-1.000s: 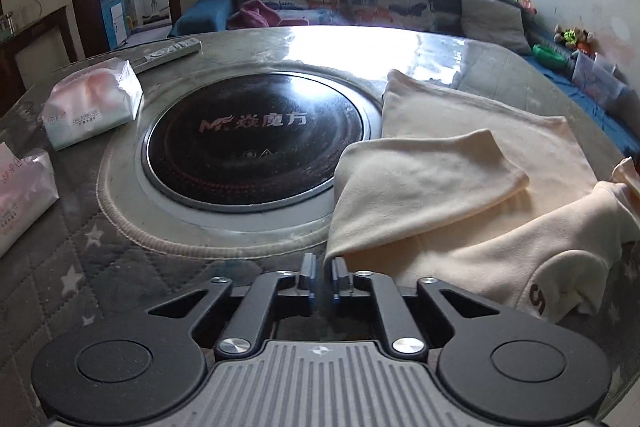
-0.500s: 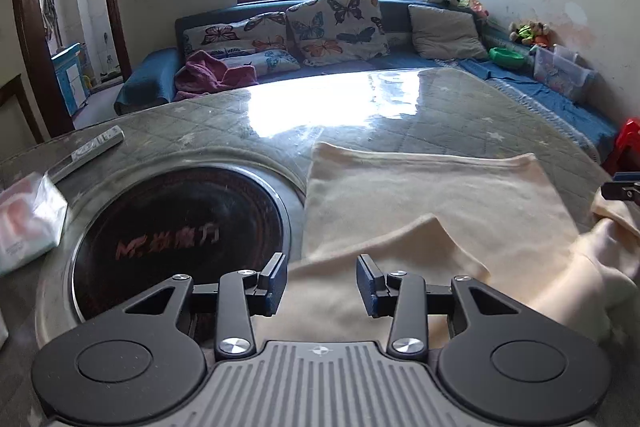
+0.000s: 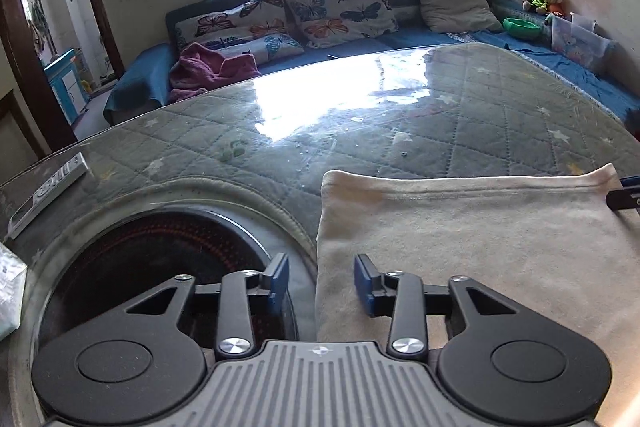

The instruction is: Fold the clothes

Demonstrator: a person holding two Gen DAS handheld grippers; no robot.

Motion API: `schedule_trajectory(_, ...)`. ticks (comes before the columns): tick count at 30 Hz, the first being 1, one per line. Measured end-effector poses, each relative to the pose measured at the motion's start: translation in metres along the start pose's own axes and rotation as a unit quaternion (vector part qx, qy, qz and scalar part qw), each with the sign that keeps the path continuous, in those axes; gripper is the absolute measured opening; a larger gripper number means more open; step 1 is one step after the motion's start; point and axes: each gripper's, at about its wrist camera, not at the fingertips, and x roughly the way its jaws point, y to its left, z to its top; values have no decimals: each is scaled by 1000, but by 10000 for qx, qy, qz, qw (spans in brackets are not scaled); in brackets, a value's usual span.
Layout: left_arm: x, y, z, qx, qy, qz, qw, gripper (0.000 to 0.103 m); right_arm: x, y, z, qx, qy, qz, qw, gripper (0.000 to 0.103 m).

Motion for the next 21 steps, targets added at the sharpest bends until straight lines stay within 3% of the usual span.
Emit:
schedule_trajectory(3, 5, -1, 3, 88, -47, -43, 9999, 6, 5, 0, 7, -41, 5, 19, 10000, 12)
schedule_trajectory(4, 7, -1, 5, 111, -55, -35, 9999, 5, 8, 2, 10, -87, -5, -8, 10000, 8)
schedule_trajectory(12, 24, 11, 17, 12, -72, 397, 9992, 4, 35, 13, 44, -412, -176, -245, 9987, 6)
schedule_trajectory(18, 22, 15, 18, -101, -54, 428, 9990, 9, 27, 18, 47, -529, -211, -260, 9980, 13)
schedule_trajectory(20, 19, 15, 17, -134, -55, 413, 9990, 9, 20, 19, 45, -558, -238, -254, 9978, 19)
schedule_trajectory(21, 16, 15, 16, -150, -58, 409, 9990, 9, 16, 19, 44, -573, -251, -252, 9977, 26)
